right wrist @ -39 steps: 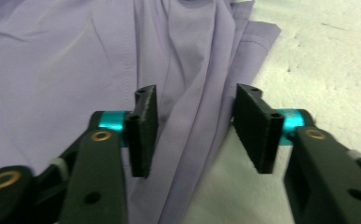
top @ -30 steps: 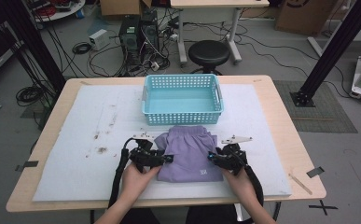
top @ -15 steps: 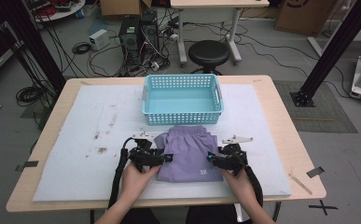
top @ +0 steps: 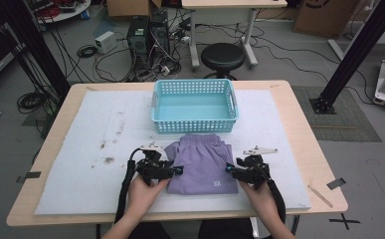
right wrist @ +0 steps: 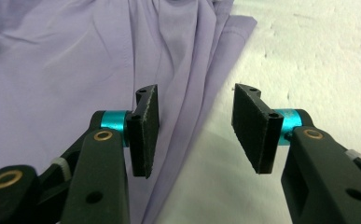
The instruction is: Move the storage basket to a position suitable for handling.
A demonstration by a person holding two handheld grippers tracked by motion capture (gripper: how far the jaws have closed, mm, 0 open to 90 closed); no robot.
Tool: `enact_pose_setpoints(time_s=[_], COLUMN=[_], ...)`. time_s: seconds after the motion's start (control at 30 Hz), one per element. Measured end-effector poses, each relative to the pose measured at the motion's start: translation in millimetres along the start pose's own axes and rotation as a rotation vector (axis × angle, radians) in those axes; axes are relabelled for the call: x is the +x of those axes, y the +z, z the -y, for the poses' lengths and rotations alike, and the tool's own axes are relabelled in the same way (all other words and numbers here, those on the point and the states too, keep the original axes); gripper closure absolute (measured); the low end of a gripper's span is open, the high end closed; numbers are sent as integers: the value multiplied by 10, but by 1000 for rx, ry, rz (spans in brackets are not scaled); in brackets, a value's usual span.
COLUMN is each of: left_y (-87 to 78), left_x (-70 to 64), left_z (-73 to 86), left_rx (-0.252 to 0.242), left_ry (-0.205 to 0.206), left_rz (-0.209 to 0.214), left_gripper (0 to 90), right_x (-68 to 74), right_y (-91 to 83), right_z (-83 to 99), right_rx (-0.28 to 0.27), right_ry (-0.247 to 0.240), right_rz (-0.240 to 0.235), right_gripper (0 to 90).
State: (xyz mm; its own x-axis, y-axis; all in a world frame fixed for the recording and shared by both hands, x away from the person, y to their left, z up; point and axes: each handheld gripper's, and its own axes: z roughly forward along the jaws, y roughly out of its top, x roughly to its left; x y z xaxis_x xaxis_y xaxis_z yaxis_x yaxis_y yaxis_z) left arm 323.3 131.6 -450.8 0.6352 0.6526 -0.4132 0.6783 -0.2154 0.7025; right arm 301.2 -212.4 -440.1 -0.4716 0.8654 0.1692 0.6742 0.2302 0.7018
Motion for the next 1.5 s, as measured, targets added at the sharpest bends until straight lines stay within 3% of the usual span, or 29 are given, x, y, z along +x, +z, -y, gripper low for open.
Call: enact_pose_setpoints(time_s=[0.1,0.23,0.4,0.53,0.63,0.7,0.77,0.87,1.03,1.1,1.23,1.33,1.5], left_y=[-35,-39,25,63,60,56,44,30,39,56,103,135,143], left_x=[1,-16,-50,-57,-38,-28,-31,-11,-1,-10,-19,-47,-37], left_z=[13,29,17,6,5,3,-11,-25,-30,-33,-45,-53,-59], left_rx=[3,2,7,6,5,-1,-7,-11,-22,-24,-26,-24,-22], left_ry=[-23,-15,11,14,5,-6,-11,-15,-15,-16,-21,-17,-29], left_rz=[-3,-11,-14,-18,-13,2,-8,-22,-37,-41,-25,-25,-31], left_gripper=[452,444,577,678,711,670,558,459,424,427,545,572,645], right_x=[-16,37,140,137,136,125,92,57,58,79,96,117,151], right_y=[-11,-1,27,39,48,47,38,41,130,142,160,172,192], right_z=[29,83,86,85,82,77,59,14,-20,-28,-35,-36,-43], right_rx=[11,31,35,31,32,32,20,-2,17,19,21,22,23], right_ry=[21,2,-39,-34,-26,-24,-3,18,19,10,-14,-24,-32], right_rz=[-24,-2,12,-3,-22,-30,-36,-22,5,16,19,7,-4], right_gripper=[525,527,623,741,774,734,645,554,507,546,674,759,813])
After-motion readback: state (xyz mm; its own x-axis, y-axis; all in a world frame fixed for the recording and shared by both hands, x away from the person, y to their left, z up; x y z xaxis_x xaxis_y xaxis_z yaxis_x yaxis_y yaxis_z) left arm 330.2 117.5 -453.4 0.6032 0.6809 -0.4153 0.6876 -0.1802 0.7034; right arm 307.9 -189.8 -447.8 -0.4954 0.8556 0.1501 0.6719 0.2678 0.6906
